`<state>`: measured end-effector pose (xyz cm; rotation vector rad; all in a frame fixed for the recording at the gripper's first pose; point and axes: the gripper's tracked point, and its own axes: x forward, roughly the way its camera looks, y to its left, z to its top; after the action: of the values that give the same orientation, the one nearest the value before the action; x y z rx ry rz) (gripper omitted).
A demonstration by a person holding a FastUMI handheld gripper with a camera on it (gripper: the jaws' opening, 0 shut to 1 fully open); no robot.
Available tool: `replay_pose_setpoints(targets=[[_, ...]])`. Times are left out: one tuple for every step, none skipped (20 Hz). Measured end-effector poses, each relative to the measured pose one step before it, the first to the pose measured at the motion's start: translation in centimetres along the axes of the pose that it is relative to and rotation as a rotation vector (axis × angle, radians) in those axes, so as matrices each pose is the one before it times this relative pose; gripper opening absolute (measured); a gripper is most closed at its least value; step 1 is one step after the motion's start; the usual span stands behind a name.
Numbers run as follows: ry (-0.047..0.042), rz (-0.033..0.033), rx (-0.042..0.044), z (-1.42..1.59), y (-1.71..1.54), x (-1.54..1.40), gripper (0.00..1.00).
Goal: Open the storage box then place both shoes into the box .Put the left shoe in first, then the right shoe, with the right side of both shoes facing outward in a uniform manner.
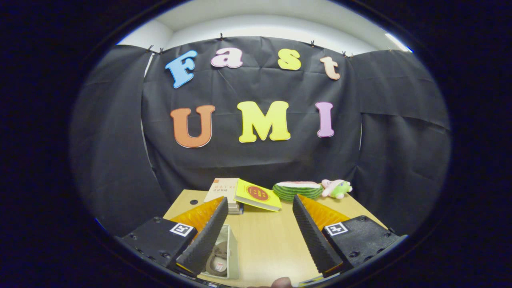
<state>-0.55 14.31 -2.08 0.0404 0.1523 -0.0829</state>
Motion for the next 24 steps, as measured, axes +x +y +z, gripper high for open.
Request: replay_pose_setpoints(targets=[[0.00419, 0.00504, 0.00713, -0.303, -0.114, -0.138, 1.0], [0.00496, 0.00079, 0.01336, -0.294, -0.257, 0.16, 1.0], [0.00536, -0.00047, 0.0109, -0.246, -0.266, 0.099, 1.0], [0.00362, 0.00025, 0.00803, -0.24, -0.342, 0.049, 1.0], [0.00473, -0.0038, 0.00324, -0.238, -0.447, 0.033, 1.0], [0.0009, -0.00068, 0.00466, -0.027, -0.443, -0.231, 1.0], [0.00626, -0.00059, 0.00239, -0.185, -0.131, 0.025, 1.0], [0.00316, -0.00157, 0.00011, -0.256, -0.219, 0.095, 1.0], [-0.00003, -0.00203, -0.00039, 0.031, -0.178, 0.028, 1.0], [0.0005, -0.00166, -0.00133, 0.074, -0.153, 0.031, 1.0], [0.00022, 0.00412, 0.00054, 0.059, 0.001, -0.037, 1.0], [0.00354, 0.00137, -0.00349, -0.133, 0.017, -0.02, 1.0], [-0.00719, 0.00432, -0.00385, 0.136, -0.049, 0.029, 1.0], [-0.00336, 0.00054, -0.01022, 0.085, -0.037, 0.173, 1.0], [-0.00188, -0.00038, -0.00472, 0.135, -0.139, 0.008, 1.0], [-0.00045, 0.00267, 0.00055, -0.08, 0.031, 0.043, 1.0], [0.00149, 0.00329, 0.00446, -0.061, 0.195, 0.06, 1.0], [0.0041, 0.00421, 0.00203, -0.129, 0.078, 0.124, 1.0], [0.00625, 0.00831, -0.00005, -0.08, 0.236, 0.046, 1.0], [0.00512, 0.00807, -0.0036, -0.195, 0.132, 0.111, 1.0], [0.0036, 0.00147, -0.00538, 0.057, 0.047, 0.085, 1.0], [-0.00054, 0.00217, -0.00333, 0.033, 0.051, 0.048, 1.0], [-0.00253, 0.00189, -0.00379, 0.171, 0.111, 0.021, 1.0], [-0.00399, 0.0025, -0.00341, 0.106, 0.089, 0.057, 1.0]])
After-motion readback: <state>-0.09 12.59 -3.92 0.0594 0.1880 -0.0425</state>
